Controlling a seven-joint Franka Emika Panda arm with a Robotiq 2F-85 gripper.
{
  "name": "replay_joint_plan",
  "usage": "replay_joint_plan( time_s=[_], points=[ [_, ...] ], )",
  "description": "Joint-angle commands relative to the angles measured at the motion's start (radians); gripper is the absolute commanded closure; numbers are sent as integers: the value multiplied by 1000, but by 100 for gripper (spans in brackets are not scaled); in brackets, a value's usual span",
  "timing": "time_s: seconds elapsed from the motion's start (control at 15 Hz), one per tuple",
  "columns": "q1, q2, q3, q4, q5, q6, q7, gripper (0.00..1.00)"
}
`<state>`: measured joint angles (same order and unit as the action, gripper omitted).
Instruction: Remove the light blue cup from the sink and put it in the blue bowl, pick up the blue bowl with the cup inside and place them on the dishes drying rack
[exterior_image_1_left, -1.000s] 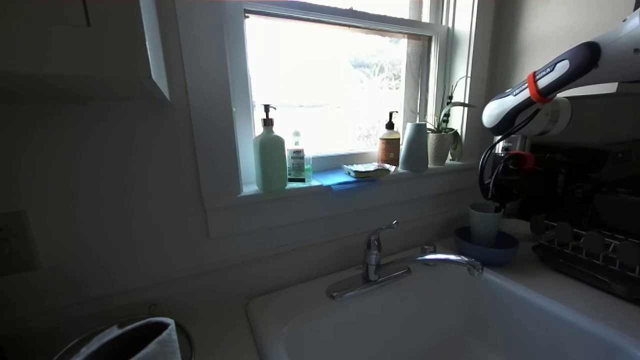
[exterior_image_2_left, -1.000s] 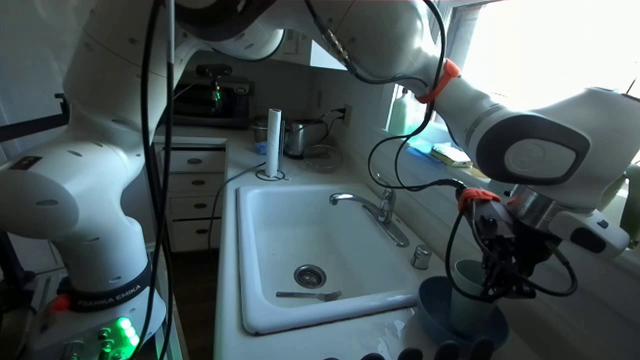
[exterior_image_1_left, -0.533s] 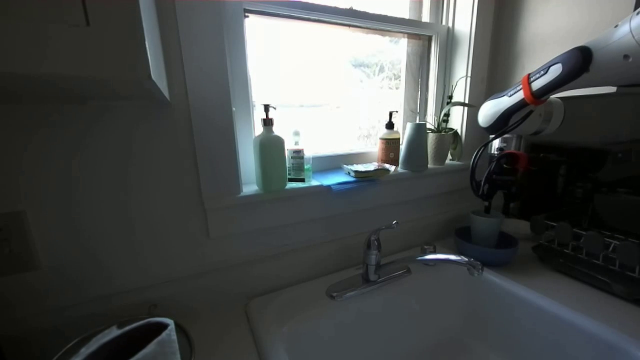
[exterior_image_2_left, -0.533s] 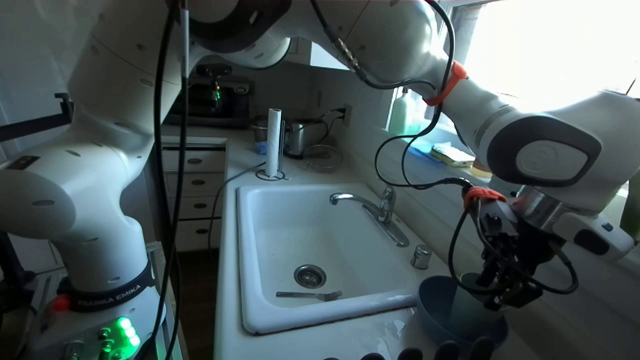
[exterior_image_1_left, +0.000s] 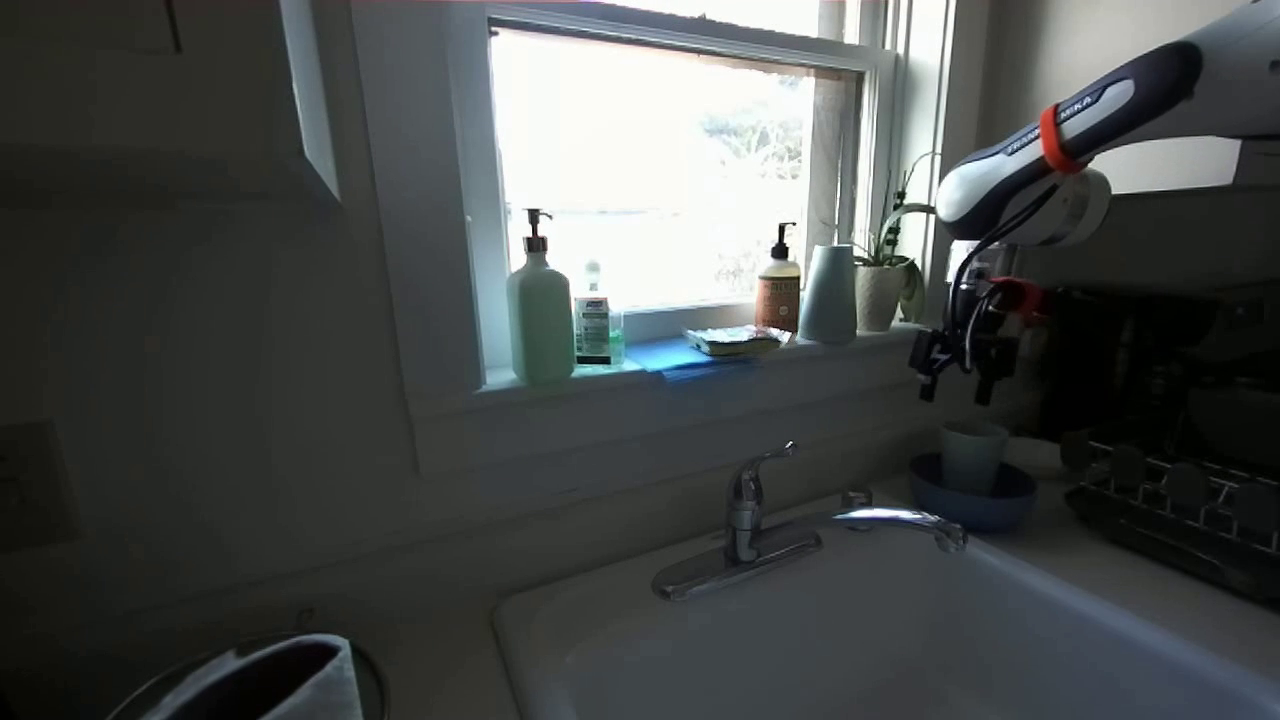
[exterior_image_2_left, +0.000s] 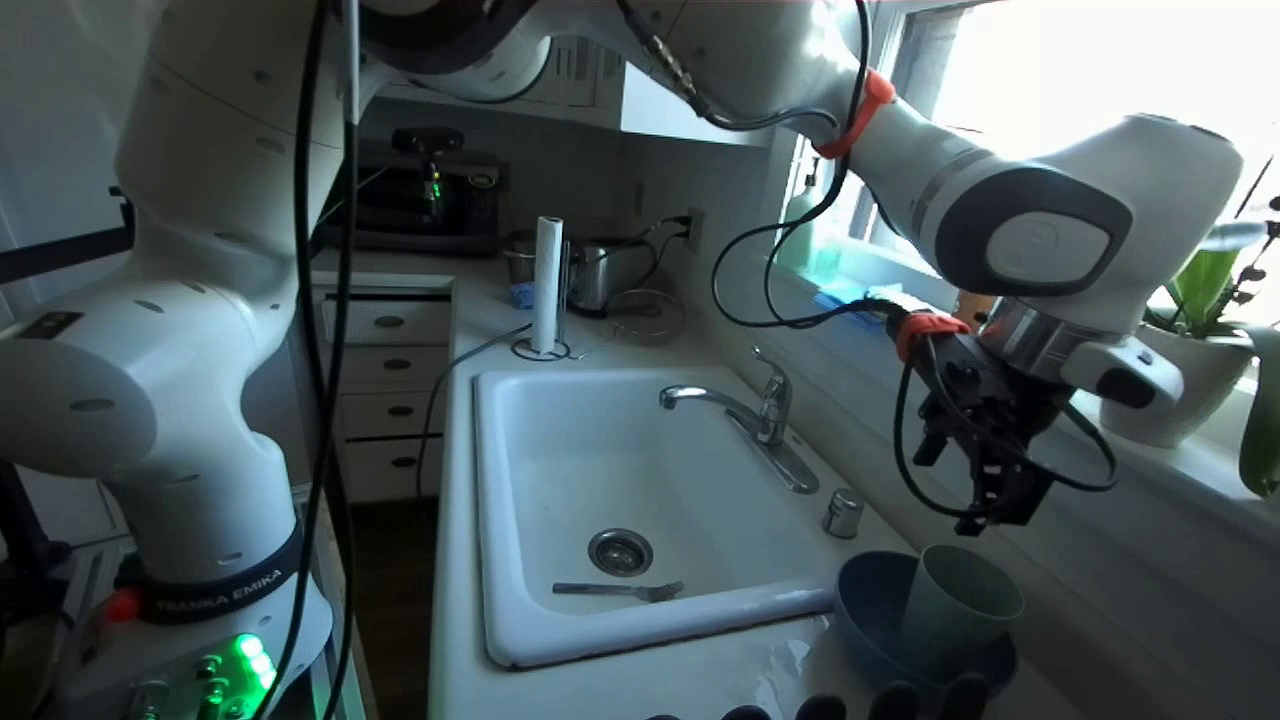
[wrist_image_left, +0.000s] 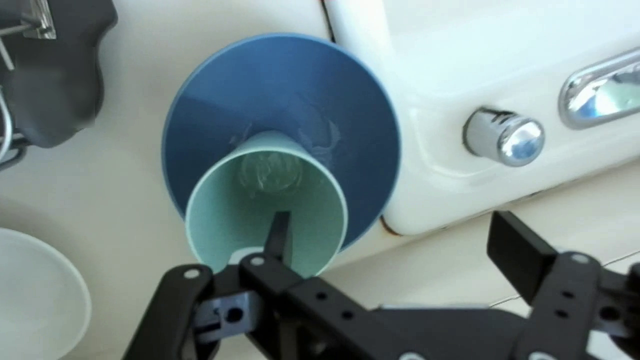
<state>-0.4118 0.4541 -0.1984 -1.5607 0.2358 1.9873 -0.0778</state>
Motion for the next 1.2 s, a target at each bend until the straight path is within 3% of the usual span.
replay_joint_plan(
  time_s=[0.0,0.53,0.93,1.0,1.07,1.13],
  points=[
    [15,-62,33,-117,-8,-8,-158,0],
    [28,-50,67,-278,-71,53,-521,0],
    [38,-49,69,-341,-138,186,-656,0],
    [38,-46,69,-349,-144,205,-669,2],
    [37,-46,70,-356,-147,217,-683,26],
    [34,-46,72,-363,-145,229,-696,26]
  ],
)
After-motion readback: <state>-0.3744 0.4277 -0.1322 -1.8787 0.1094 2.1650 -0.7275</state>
